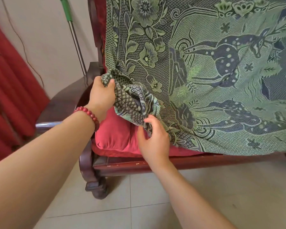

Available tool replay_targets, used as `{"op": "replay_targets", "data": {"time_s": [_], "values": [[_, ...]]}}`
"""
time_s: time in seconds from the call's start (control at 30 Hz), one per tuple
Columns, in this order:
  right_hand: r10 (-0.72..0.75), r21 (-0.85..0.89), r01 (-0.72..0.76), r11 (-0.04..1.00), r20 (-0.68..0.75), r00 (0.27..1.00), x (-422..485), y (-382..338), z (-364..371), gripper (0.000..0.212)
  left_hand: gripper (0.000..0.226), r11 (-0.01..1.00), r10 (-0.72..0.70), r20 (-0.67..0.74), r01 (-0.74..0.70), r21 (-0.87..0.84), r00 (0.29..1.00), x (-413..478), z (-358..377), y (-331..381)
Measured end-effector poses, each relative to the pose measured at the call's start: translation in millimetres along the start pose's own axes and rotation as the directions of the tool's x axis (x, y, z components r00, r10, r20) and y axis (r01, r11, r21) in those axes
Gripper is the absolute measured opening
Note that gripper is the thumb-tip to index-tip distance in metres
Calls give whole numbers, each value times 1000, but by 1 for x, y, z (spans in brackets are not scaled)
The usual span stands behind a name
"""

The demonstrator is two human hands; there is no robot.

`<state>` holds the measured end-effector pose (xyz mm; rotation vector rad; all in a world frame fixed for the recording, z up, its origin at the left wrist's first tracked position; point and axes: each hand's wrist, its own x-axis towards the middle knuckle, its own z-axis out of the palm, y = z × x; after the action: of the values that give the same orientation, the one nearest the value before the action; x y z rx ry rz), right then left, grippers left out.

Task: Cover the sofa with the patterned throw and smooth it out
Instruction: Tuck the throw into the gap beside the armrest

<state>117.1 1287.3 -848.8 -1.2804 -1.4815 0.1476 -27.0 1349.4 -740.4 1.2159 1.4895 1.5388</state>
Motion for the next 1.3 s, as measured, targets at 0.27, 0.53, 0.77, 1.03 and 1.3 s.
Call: {"op": "replay_targets", "data": {"time_s": [0.27,0.53,0.77,1.03,1.3], "values": [[131,-133,-133,982,-18,991,24,6,15,42,32,991,-7,105,21,-135,994,-3,14,17],[-136,-158,107,982,-181,974,25,2,-5,10,26,1000,-23,-146,20,-19,989,14,11,12],[-404,76,397,915,172,898,0,-26,-7,31,28,983,93,-277,-44,181,956,9,11,15],[-436,4,454,891,285,854,-24,-34,-7,31,42,962,-10,-198,63,265,980,-2,5,-4],[-235,-30,248,968,225,946,-8,-26,7,33,41,982,-27,-234,69,173,972,8,2,6]]}}
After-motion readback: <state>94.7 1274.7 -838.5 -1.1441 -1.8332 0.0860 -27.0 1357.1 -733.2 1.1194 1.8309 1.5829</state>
